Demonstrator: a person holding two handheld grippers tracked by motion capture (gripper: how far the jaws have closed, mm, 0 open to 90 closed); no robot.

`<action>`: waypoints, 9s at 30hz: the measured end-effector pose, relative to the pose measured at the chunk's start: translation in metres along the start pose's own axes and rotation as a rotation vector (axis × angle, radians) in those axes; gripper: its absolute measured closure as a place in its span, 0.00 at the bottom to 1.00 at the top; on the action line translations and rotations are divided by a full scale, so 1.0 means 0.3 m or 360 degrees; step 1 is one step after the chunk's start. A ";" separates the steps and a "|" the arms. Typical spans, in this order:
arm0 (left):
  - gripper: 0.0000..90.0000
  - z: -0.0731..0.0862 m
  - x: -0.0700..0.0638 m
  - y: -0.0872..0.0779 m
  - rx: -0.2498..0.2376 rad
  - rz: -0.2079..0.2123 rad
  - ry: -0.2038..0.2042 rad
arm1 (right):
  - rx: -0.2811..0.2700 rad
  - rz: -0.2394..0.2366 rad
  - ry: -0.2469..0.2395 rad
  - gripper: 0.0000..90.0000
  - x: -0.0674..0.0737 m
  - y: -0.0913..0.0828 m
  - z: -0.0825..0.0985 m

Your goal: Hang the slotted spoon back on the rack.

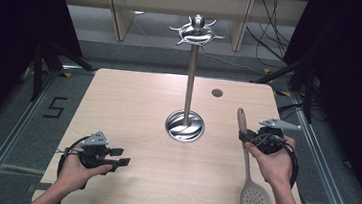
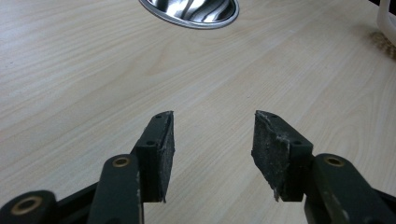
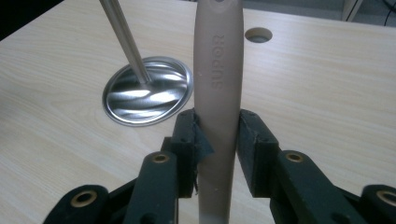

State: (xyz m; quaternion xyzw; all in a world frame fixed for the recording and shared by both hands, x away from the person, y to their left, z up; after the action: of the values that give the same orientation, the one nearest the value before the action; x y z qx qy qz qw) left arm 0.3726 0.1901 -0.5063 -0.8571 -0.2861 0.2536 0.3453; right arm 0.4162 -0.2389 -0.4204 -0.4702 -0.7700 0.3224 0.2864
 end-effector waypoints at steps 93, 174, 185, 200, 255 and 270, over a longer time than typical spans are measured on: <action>0.53 0.003 0.003 0.002 0.0007 -0.0011 0.0004 | -0.0913 -0.0143 -0.0262 0.78 0.135 -0.233 -0.245; 0.53 -0.001 0.004 -0.001 -0.0007 -0.0006 0.0010 | -0.0883 -0.0157 -0.0383 0.78 0.375 -0.187 -0.414; 0.53 -0.001 0.004 -0.002 -0.0008 -0.0004 0.0011 | -0.0862 -0.0151 -0.0383 0.78 0.392 -0.175 -0.424; 0.53 -0.001 0.004 -0.003 -0.0006 -0.0004 0.0011 | -0.0821 -0.0163 -0.0368 0.78 0.416 -0.164 -0.441; 0.53 -0.001 0.005 -0.003 -0.0011 -0.0009 0.0012 | -0.0719 -0.0114 -0.0345 0.78 0.417 -0.103 -0.493; 0.53 0.001 0.006 -0.004 0.0001 -0.0001 0.0013 | -0.0718 -0.0103 -0.0369 0.77 0.415 -0.091 -0.503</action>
State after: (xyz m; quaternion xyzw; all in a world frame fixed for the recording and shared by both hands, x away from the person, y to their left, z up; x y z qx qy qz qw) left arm 0.3733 0.1922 -0.5058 -0.8580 -0.2848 0.2502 0.3467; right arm 0.4648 -0.1011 -0.2875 -0.4572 -0.8648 0.1849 0.0943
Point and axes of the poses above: each handheld gripper's, and its own axes: y roughly forward along the jaws, z roughly out of its underside, x roughly to its left, the point moved 5 cm from there along y, roughly forward along the jaws, and after that the axes turned 13 degrees about x, right-handed, at the moved point
